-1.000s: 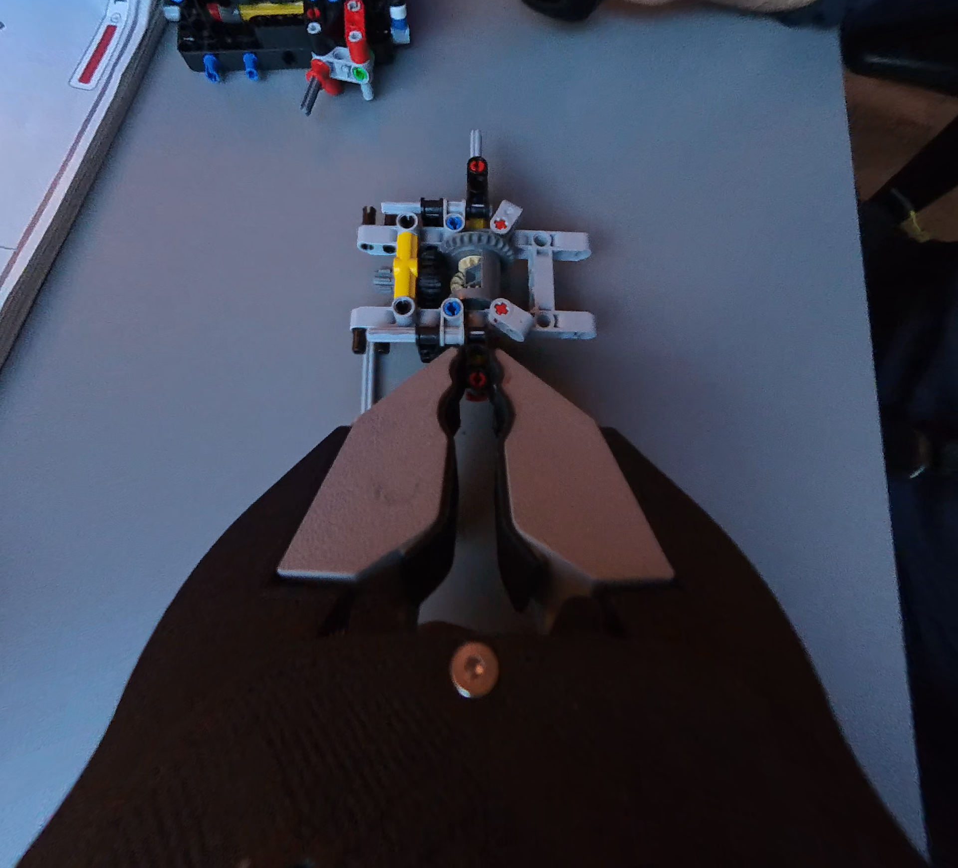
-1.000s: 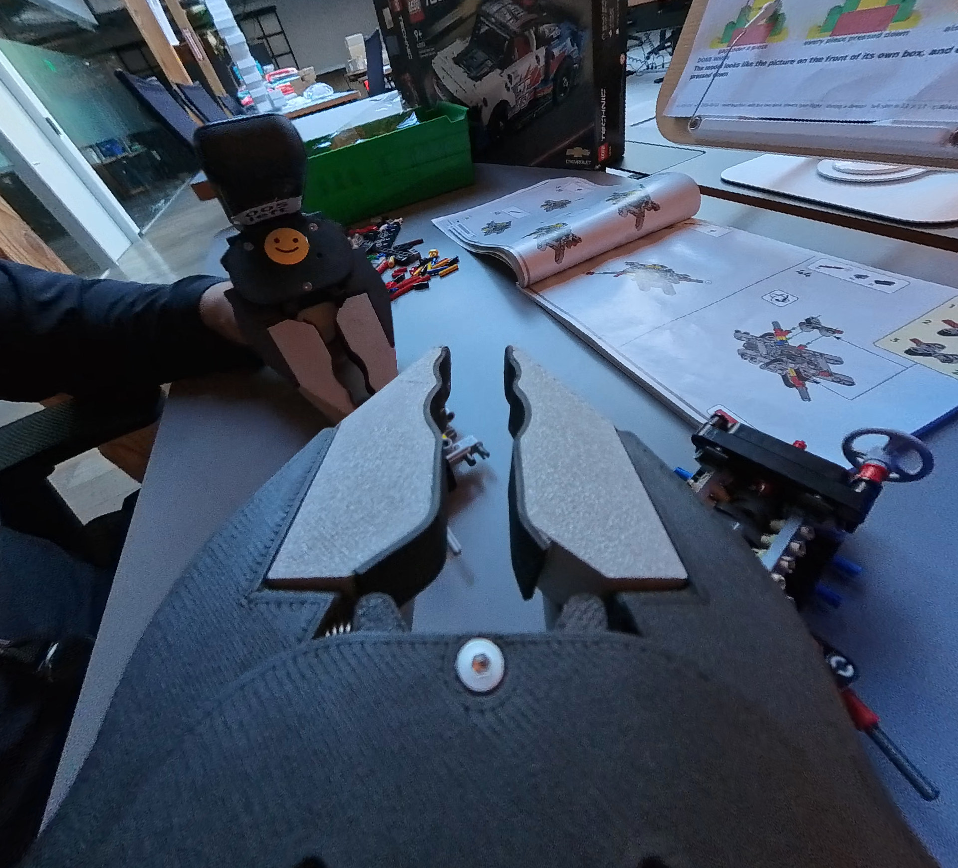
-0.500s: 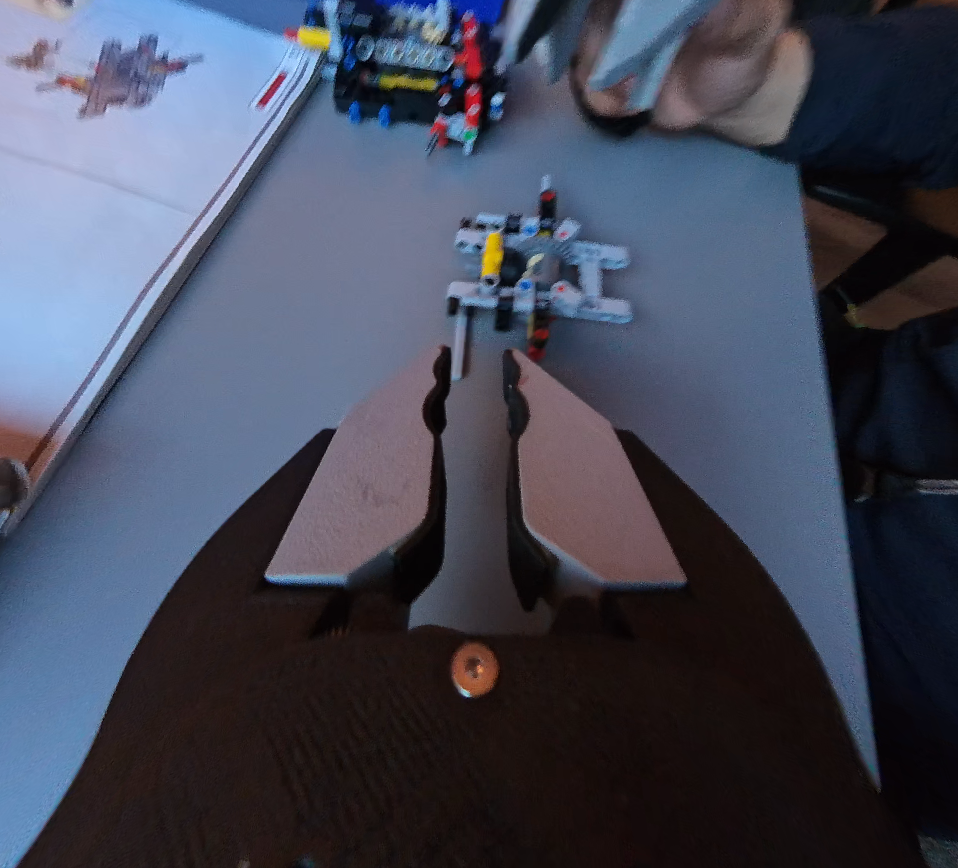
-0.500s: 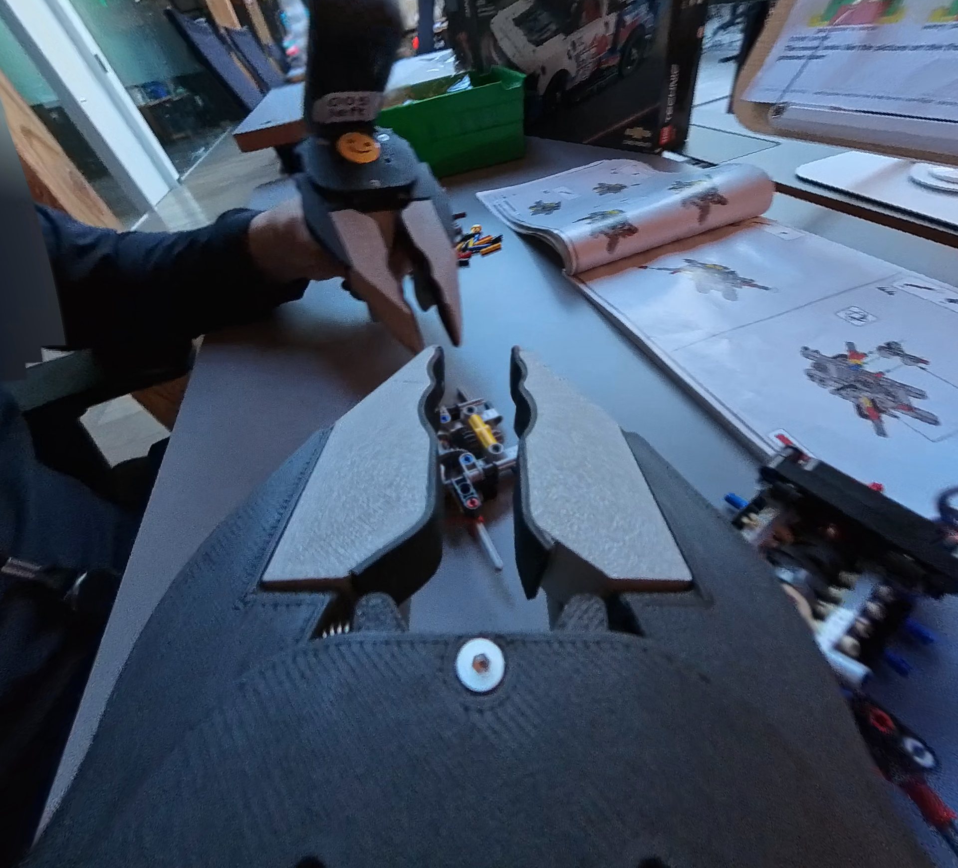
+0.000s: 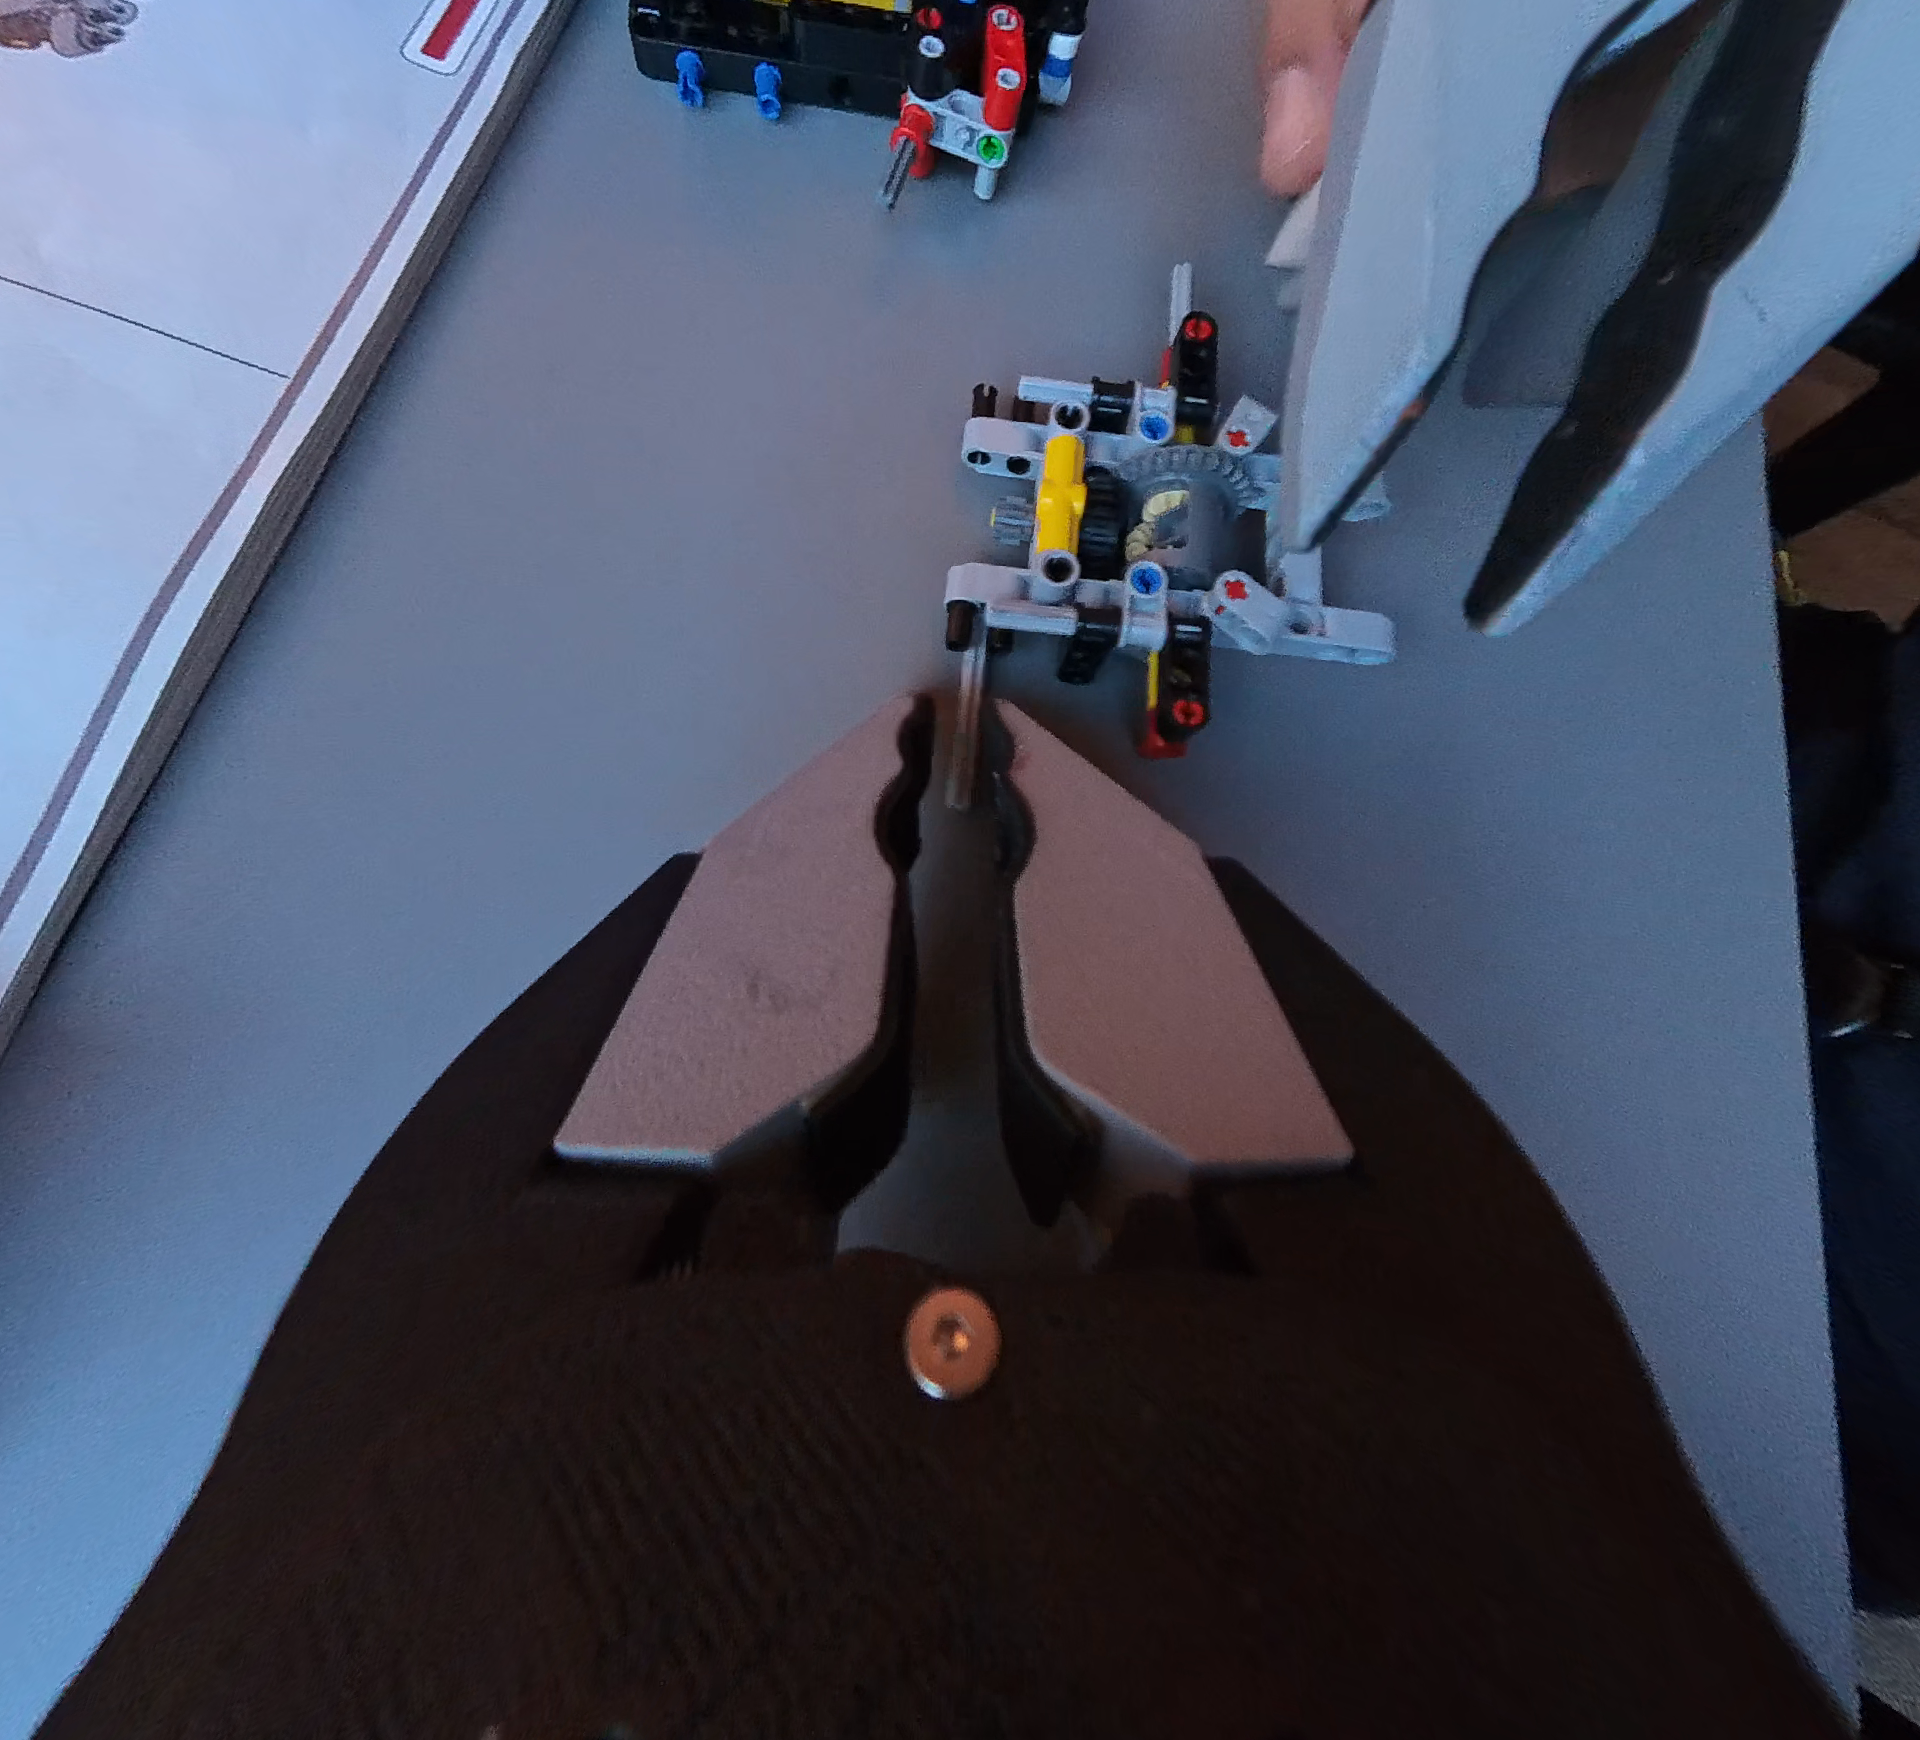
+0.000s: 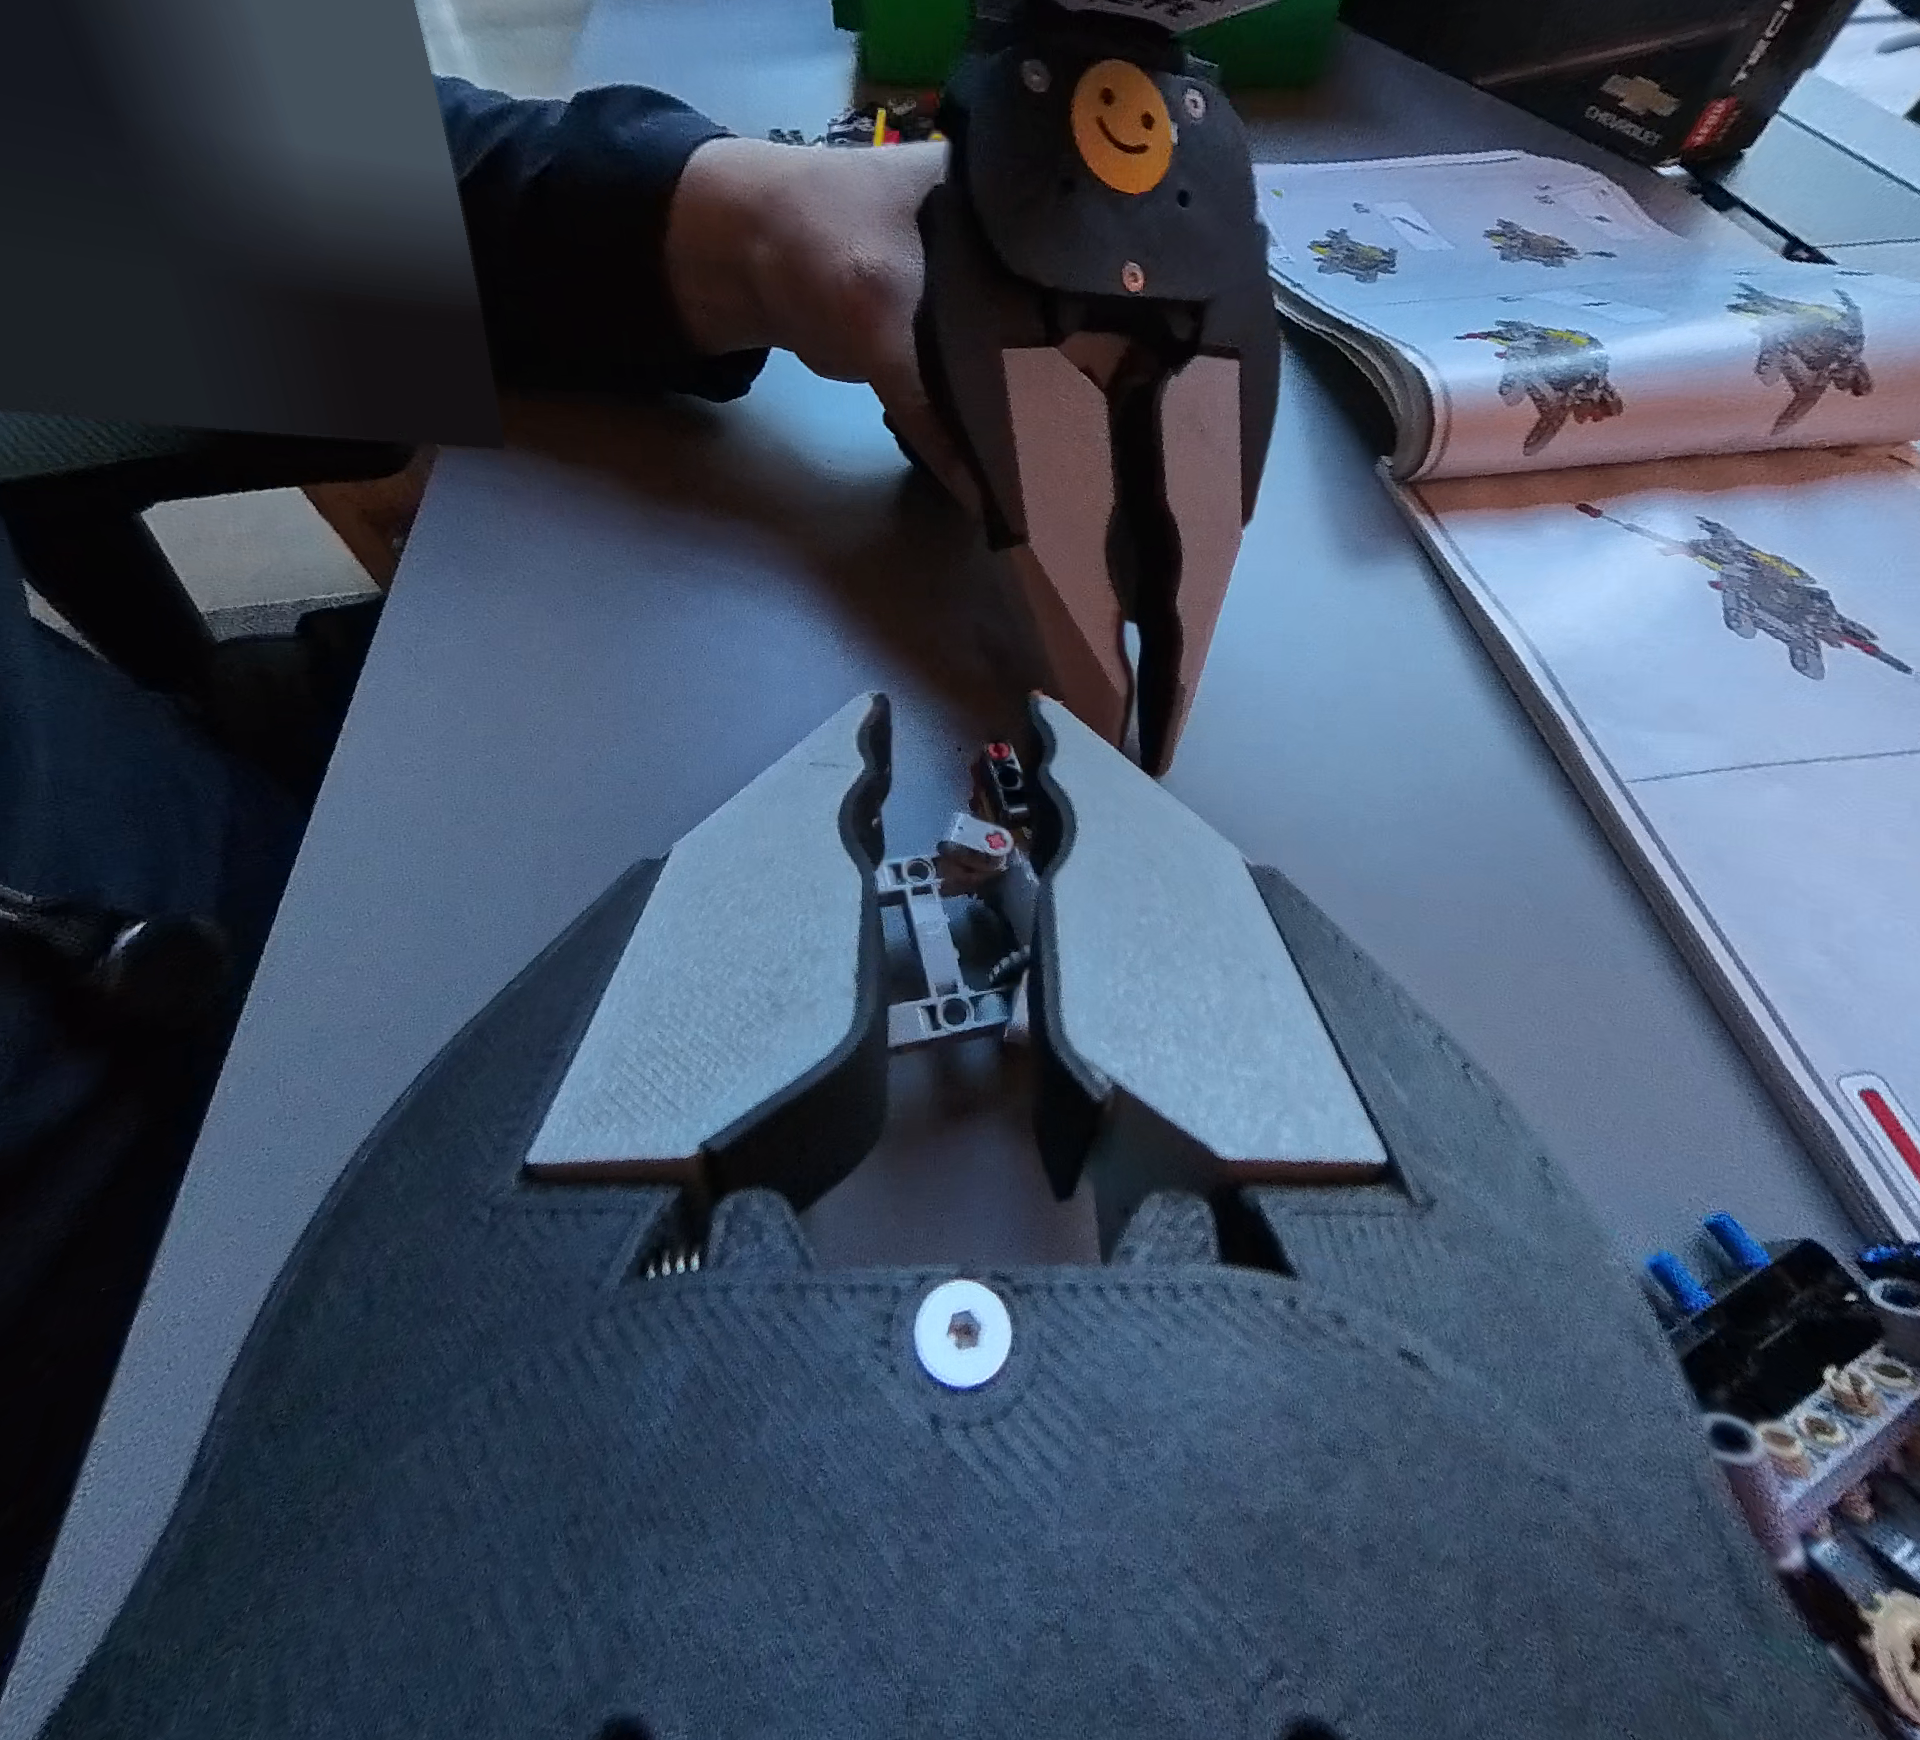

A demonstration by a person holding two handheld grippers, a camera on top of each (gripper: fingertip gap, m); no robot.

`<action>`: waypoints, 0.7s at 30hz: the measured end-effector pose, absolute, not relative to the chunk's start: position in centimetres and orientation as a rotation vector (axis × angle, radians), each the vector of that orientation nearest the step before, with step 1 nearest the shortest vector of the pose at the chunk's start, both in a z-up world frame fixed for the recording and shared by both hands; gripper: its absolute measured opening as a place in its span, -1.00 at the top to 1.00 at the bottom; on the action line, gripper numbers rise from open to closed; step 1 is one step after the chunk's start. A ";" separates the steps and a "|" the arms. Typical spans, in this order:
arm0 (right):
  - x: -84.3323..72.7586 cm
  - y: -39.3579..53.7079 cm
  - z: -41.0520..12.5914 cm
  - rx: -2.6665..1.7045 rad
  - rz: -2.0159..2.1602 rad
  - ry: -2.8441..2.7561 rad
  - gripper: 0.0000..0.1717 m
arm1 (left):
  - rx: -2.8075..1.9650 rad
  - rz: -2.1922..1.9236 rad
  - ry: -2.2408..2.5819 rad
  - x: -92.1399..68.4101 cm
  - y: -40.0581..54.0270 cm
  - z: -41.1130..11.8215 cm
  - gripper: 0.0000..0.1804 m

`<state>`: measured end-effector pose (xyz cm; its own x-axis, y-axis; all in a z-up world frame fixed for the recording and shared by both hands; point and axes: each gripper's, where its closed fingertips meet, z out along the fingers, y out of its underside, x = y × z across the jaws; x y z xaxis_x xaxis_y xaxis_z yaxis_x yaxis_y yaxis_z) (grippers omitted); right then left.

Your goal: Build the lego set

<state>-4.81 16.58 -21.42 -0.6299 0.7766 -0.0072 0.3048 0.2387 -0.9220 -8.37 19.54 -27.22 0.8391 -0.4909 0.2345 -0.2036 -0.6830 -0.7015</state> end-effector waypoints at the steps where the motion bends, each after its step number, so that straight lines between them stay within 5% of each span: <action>1: -4.9 16.4 -21.5 -0.982 1.367 -2.072 0.74 | -2.318 -0.557 0.514 -8.2 19.5 -27.3 0.98; 21: -9.0 16.1 -23.1 -0.857 0.980 -2.230 0.87 | -2.187 -0.593 0.563 -9.5 15.8 -22.9 1.00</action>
